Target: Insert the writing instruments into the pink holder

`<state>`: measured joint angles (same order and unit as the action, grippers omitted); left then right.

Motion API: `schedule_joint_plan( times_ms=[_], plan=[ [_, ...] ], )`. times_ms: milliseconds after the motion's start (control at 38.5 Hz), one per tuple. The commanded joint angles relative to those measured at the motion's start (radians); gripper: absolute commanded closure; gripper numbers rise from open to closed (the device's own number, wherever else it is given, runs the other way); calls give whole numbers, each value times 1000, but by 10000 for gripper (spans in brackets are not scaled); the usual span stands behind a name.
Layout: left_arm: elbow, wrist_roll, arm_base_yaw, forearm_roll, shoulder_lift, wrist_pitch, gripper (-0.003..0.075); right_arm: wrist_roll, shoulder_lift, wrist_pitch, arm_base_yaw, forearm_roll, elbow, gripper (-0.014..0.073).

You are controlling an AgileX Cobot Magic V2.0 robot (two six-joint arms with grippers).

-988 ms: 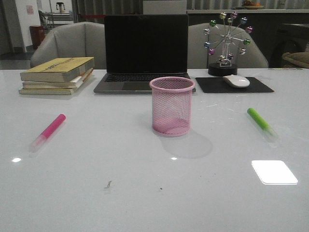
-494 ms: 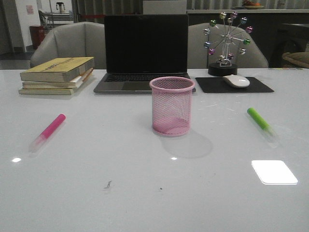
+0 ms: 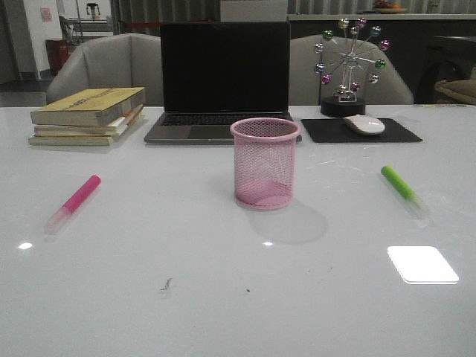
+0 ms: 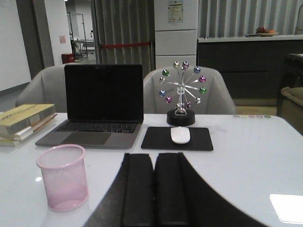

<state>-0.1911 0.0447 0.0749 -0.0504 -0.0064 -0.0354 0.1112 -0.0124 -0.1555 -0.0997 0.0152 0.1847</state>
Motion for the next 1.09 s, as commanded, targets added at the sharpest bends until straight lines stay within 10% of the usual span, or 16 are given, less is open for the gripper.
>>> schedule_joint_plan(
  times_ms=[0,1066],
  plan=[
    [-97,-5,-2,-9,-17,29,621,-8,-9,-24,4,4,131,545],
    [-666,-5,-2,-10,929,18,621,-8,835,24,4,28,630,545]
  ],
)
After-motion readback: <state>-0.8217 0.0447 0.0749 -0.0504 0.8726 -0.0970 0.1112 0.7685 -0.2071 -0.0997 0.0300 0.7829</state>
